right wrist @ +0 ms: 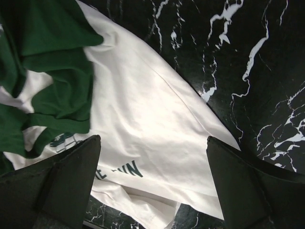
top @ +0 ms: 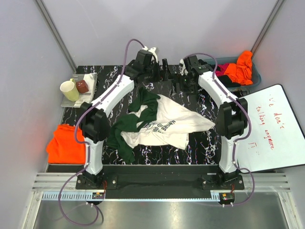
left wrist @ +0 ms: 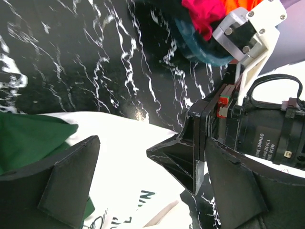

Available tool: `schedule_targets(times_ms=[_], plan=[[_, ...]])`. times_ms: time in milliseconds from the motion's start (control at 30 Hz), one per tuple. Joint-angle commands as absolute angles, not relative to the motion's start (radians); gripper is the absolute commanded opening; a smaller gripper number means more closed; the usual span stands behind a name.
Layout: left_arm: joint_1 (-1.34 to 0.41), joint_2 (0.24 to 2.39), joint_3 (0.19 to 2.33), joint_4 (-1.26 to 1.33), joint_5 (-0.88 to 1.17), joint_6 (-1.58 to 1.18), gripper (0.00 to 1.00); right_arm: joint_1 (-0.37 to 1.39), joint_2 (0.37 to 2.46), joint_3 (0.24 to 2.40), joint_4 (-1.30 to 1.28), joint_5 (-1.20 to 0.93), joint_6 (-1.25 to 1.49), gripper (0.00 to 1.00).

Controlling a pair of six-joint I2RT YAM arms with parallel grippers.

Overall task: Fold and stack the t-shirts
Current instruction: Flatten the tshirt out

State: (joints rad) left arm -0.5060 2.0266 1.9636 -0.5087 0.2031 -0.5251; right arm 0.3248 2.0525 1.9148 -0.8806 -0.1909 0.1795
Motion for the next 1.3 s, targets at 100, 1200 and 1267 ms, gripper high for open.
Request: schedule_targets(times_ms=[100,1200,1267], plan=[[-0.354,2.117,1.917,-0.829,-0.147,-0.402,0.93,0.209,1.838,1.838,-0.9,-0.132,0.199,1.0],[-0.33,2.189,1.989,-0.736,0.086,-0.252,0.94,0.175,1.842,1.632,-0.922,-0.072,0.222,1.0],[-0.33,2.227,2.008,-0.736,0.09,-0.252,0.88,0.167,1.825,1.609,-0.92,-0.064,0.227,1.0]])
